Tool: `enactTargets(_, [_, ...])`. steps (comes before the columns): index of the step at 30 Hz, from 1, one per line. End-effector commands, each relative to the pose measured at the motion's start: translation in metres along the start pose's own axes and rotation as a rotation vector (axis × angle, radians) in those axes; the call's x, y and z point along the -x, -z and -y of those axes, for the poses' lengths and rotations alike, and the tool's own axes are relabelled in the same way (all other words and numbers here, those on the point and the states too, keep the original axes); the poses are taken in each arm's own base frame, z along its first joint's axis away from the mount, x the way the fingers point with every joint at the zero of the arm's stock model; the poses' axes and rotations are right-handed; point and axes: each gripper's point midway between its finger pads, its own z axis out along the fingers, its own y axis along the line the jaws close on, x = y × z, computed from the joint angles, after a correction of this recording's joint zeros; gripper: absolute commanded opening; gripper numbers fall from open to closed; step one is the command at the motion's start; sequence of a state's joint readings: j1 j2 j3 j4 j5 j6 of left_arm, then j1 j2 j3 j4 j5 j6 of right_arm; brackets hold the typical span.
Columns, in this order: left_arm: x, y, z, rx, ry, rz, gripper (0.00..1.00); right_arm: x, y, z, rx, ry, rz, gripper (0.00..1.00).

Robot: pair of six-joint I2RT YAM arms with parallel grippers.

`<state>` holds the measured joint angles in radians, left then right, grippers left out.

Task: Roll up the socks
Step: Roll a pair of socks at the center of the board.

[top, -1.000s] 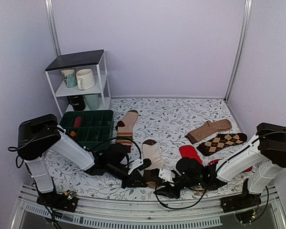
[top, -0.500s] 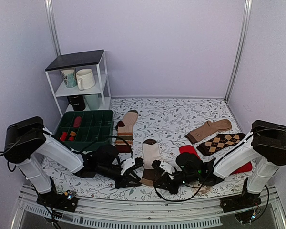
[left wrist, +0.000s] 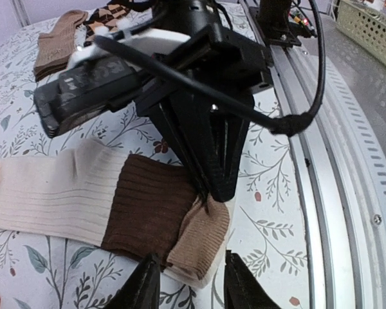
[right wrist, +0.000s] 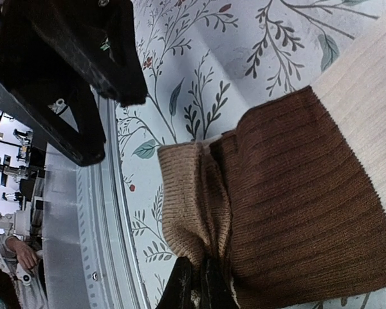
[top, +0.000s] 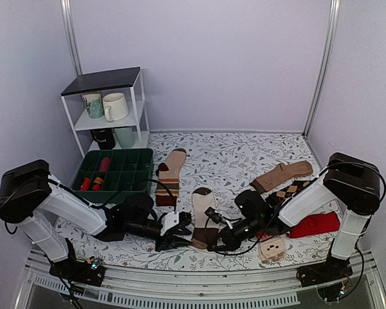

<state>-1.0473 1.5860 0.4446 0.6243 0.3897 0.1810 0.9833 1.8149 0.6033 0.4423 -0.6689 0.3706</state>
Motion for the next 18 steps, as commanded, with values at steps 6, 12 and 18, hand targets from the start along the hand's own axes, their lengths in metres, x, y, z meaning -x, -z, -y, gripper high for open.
enactTargets(6, [-0.002,-0.018,0.016,-0.088,-0.057,-0.002,0.36,-0.078,0.007,0.047,-0.152,-0.33,-0.249,0.0])
enactTargets(12, [-0.009,-0.027,0.022,-0.117,-0.059,-0.024,0.36,-0.082,0.006,0.049,-0.151,-0.353,-0.265,0.0])
enactTargets(18, [-0.018,-0.034,0.018,-0.105,-0.049,-0.054,0.35,-0.086,0.007,0.051,-0.152,-0.363,-0.273,0.0])
